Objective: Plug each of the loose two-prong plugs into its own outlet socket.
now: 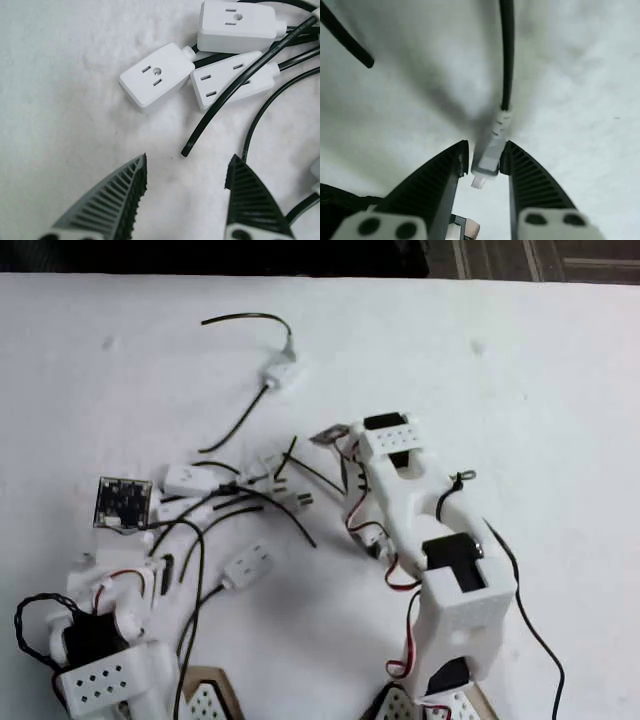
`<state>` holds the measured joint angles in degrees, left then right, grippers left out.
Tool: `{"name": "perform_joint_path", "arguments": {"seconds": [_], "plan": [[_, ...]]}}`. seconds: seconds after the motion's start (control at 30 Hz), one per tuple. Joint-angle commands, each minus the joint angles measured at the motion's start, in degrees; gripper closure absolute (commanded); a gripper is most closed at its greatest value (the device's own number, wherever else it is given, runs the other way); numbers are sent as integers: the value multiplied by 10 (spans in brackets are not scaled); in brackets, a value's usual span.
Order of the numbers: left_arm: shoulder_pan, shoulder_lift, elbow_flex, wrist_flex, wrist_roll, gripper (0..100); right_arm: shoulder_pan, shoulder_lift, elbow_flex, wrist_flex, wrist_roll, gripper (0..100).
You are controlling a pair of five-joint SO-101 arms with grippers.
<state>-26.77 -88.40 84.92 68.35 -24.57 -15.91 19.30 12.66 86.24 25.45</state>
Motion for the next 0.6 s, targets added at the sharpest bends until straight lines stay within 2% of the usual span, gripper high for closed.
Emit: {"name": "perform_joint_path", "arguments": {"seconds": [0.0, 0.07, 0.23, 0.37, 0.57], "plan": [[-1, -5, -2, -1, -3, 740, 5, 4, -19, 9, 0, 941], [-1, -5, -2, -1, -3, 740, 4, 9, -19, 9, 1, 980], [-1, -5, -2, -1, -3, 740, 4, -36, -40, 49, 19, 981], [-1, -5, -1, -1, -3, 740, 4, -131, -52, 90, 69, 981], [0, -5, -3, -3, 0, 740, 4, -310, -50, 107, 69, 981]]}}
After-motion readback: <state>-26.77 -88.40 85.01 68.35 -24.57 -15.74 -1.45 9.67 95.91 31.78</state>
